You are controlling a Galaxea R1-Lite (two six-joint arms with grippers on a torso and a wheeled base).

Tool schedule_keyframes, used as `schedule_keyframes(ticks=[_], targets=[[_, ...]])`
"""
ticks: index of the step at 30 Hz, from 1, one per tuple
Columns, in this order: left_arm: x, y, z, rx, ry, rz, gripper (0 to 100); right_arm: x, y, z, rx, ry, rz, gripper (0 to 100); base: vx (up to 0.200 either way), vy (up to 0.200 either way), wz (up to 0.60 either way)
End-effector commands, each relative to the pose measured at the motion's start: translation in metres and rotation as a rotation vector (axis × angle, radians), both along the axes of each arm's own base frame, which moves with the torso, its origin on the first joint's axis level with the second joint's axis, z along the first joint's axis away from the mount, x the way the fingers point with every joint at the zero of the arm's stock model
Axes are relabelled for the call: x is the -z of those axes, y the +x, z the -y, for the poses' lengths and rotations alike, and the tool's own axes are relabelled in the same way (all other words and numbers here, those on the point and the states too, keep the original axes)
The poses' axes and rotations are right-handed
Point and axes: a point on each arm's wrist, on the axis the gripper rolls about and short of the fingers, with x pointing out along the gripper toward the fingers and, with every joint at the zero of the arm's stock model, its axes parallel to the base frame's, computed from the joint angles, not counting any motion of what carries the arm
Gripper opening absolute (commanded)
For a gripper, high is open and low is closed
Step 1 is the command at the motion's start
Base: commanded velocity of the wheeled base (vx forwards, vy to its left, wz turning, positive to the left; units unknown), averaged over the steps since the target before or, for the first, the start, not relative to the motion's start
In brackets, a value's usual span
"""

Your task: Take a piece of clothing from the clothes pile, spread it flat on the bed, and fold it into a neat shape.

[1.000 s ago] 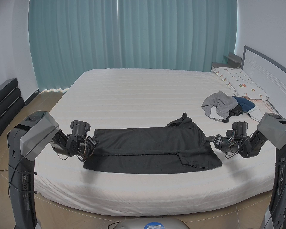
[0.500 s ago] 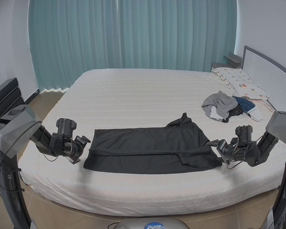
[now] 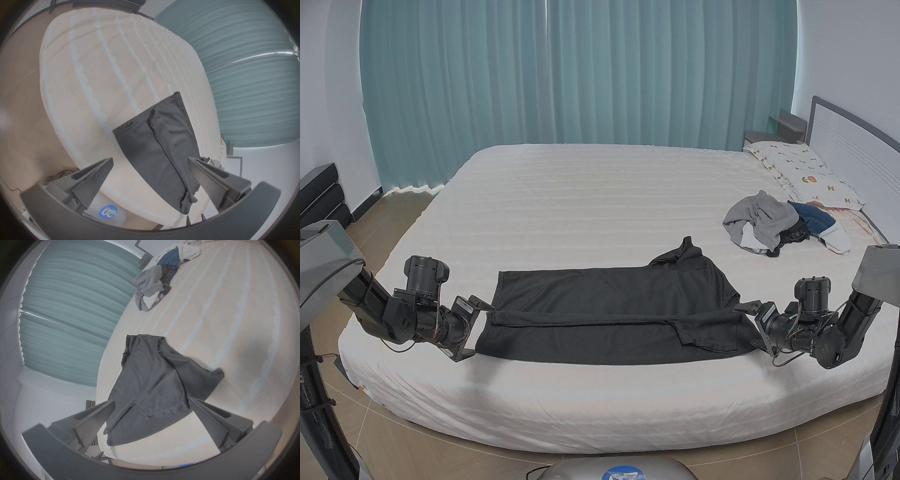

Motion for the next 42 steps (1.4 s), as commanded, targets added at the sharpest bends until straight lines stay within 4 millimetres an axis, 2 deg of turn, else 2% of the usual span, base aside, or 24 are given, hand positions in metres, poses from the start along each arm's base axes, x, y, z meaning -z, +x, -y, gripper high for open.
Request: schedule_keyframes(ticks=[1,17,20,24,29,36,42], targets=[[-0.002,-0.002,-0.001,0.000,-0.002,0.006,100,0.001,-0.002,-0.001,-0.003,0.000,-0.009,100,0.200,0.000,0.00],[0.003,0.000,0.002,0.018,0.006,-0.001,100,0.002,-0.004,-0.006,-0.019,-0.005,-0.009,100,0.200,0.000,0.00],[0.005,-0.003,0.007,0.043,0.023,-0.008,100,0.002,-0.004,-0.006,-0.019,-0.005,-0.009,100,0.000,0.000,0.00],[0.014,-0.015,0.021,0.167,0.099,-0.028,100,0.002,-0.004,-0.006,-0.020,-0.006,-0.009,100,0.000,0.000,0.00],[0.018,-0.018,0.030,0.202,0.113,-0.041,100,0.002,-0.004,-0.006,-0.019,-0.005,-0.009,100,0.000,0.000,0.00],[0.036,-0.015,0.044,0.211,0.208,-0.069,100,0.002,-0.004,-0.006,-0.021,-0.007,-0.010,100,0.000,0.000,0.00],[0.042,-0.006,0.051,0.205,0.246,-0.058,100,0.002,-0.004,-0.006,-0.021,-0.007,-0.010,100,0.000,0.000,0.00]])
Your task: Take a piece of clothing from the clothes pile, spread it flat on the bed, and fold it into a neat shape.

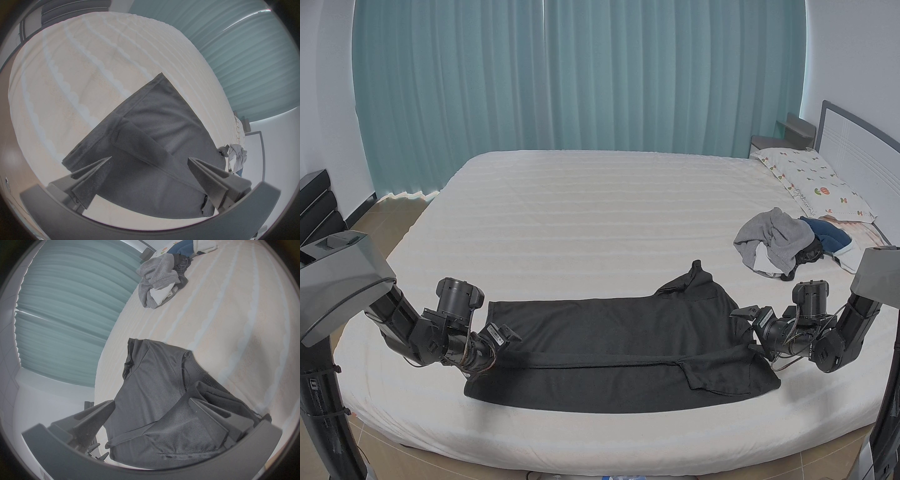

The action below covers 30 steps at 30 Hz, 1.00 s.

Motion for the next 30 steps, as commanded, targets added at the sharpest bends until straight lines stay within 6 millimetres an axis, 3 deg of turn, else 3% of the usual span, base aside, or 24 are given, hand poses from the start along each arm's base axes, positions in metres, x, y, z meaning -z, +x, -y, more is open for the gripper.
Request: schedule_keyframes(ticks=[1,9,20,25,30], targets=[[0.011,0.011,0.006,-0.011,0.027,0.001,100,0.001,0.000,0.000,0.000,0.000,-0.001,100,0.000,0.000,0.00],[0.008,0.030,0.002,-0.094,0.009,0.042,100,0.001,0.001,0.000,0.001,-0.001,-0.001,100,0.000,0.000,0.00],[-0.007,0.065,-0.042,-0.347,-0.144,0.215,100,0.003,0.000,0.000,0.001,-0.002,-0.008,100,0.000,0.000,0.00],[-0.004,0.062,-0.045,-0.354,-0.147,0.221,100,0.002,-0.001,-0.003,-0.008,0.000,-0.006,100,0.000,0.000,0.00],[-0.005,0.056,-0.067,-0.403,-0.155,0.209,100,0.007,-0.010,-0.011,-0.032,-0.013,-0.040,100,0.000,0.000,0.00]])
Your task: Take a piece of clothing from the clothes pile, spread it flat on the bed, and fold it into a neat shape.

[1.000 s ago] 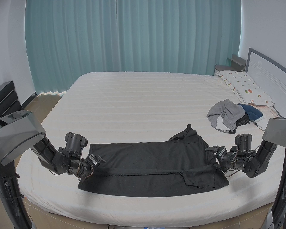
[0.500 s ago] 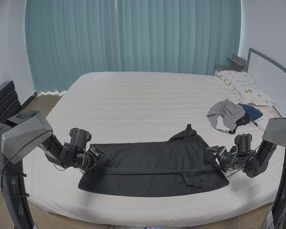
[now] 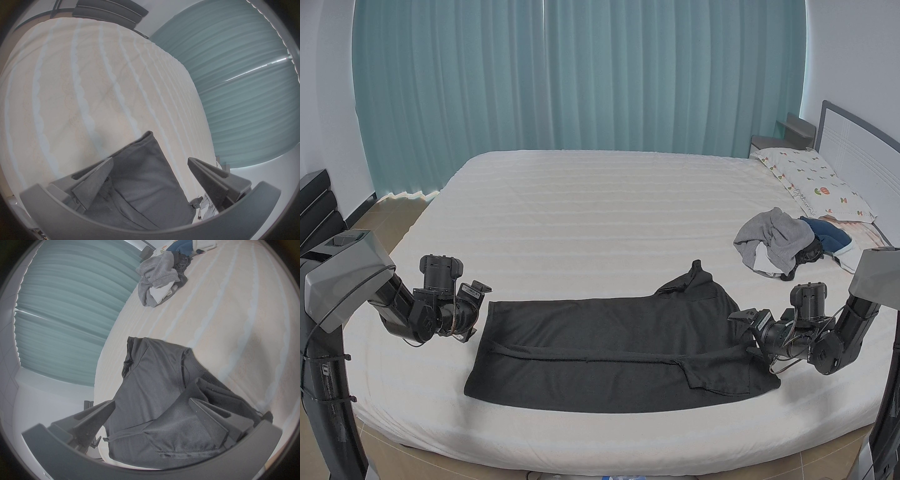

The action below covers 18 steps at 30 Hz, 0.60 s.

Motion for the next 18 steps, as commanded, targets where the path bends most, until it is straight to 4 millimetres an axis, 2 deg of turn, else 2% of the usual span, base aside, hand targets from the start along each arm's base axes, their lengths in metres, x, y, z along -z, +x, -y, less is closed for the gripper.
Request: schedule_keyframes(ticks=[1,6,12,18], targets=[[-0.001,-0.010,-0.017,-0.033,-0.013,-0.018,100,0.004,-0.008,-0.007,-0.024,-0.012,-0.025,100,0.000,0.000,0.00],[-0.003,-0.028,-0.017,0.025,-0.051,-0.044,100,0.007,-0.016,-0.010,-0.053,-0.038,-0.049,100,0.000,0.000,0.00],[-0.001,-0.027,-0.016,0.033,-0.043,-0.048,100,0.005,-0.029,-0.015,-0.093,-0.075,-0.060,100,0.000,0.000,0.00],[-0.001,-0.027,-0.015,0.036,-0.041,-0.051,100,0.009,-0.035,-0.010,-0.142,-0.150,-0.053,100,0.000,0.000,0.00]])
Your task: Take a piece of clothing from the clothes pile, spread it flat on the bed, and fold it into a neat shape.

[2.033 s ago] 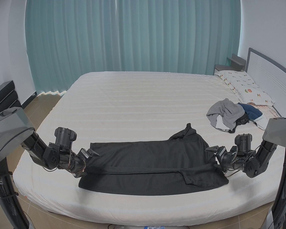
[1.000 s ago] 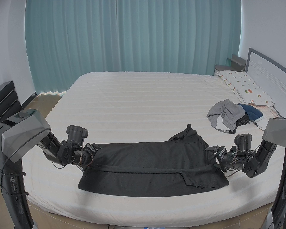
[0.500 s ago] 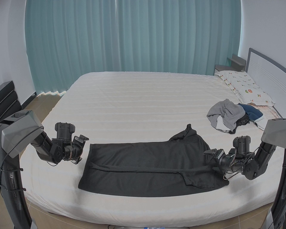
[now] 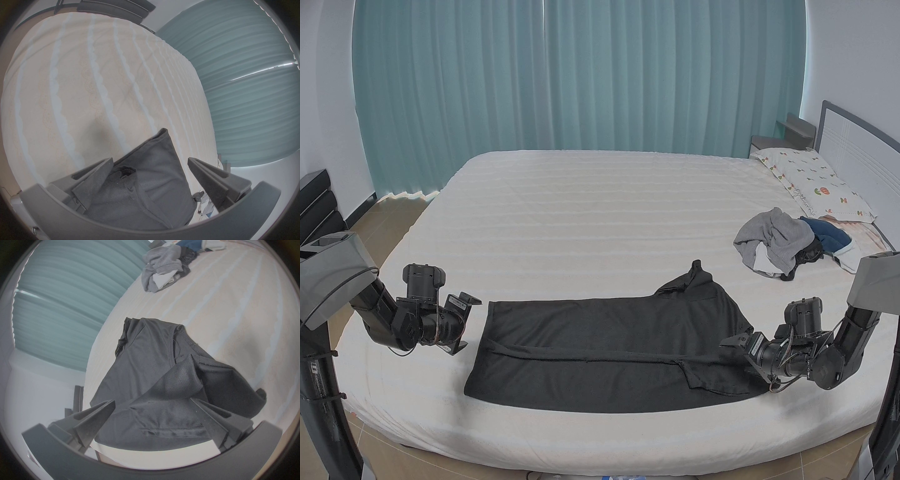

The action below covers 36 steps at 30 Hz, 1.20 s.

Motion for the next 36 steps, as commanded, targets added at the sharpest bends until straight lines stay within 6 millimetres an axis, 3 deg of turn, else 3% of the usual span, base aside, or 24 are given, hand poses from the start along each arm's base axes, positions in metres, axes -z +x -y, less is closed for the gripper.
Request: schedule_keyframes(ticks=[1,7,14,26,27,36], targets=[[-0.001,0.000,0.001,0.001,0.002,0.002,100,0.001,-0.005,0.005,-0.013,-0.033,-0.007,100,0.000,0.000,0.00],[0.000,-0.001,0.001,0.011,0.011,0.000,100,0.002,-0.011,0.011,-0.045,-0.085,0.002,100,0.000,0.000,0.00],[0.000,-0.001,0.001,0.011,0.011,0.000,100,0.026,-0.016,0.011,-0.112,-0.154,-0.056,100,0.000,0.000,0.00],[0.000,-0.001,0.001,0.014,0.013,0.001,100,0.028,-0.014,0.007,-0.127,-0.148,-0.054,100,0.000,0.000,0.00],[-0.001,-0.001,0.001,0.012,0.012,0.002,100,0.028,-0.014,0.007,-0.126,-0.151,-0.054,0,0.000,0.000,0.00],[-0.001,-0.001,0.001,0.011,0.011,0.002,100,0.016,-0.023,0.018,-0.114,-0.177,-0.042,0,0.000,0.000,0.00]])
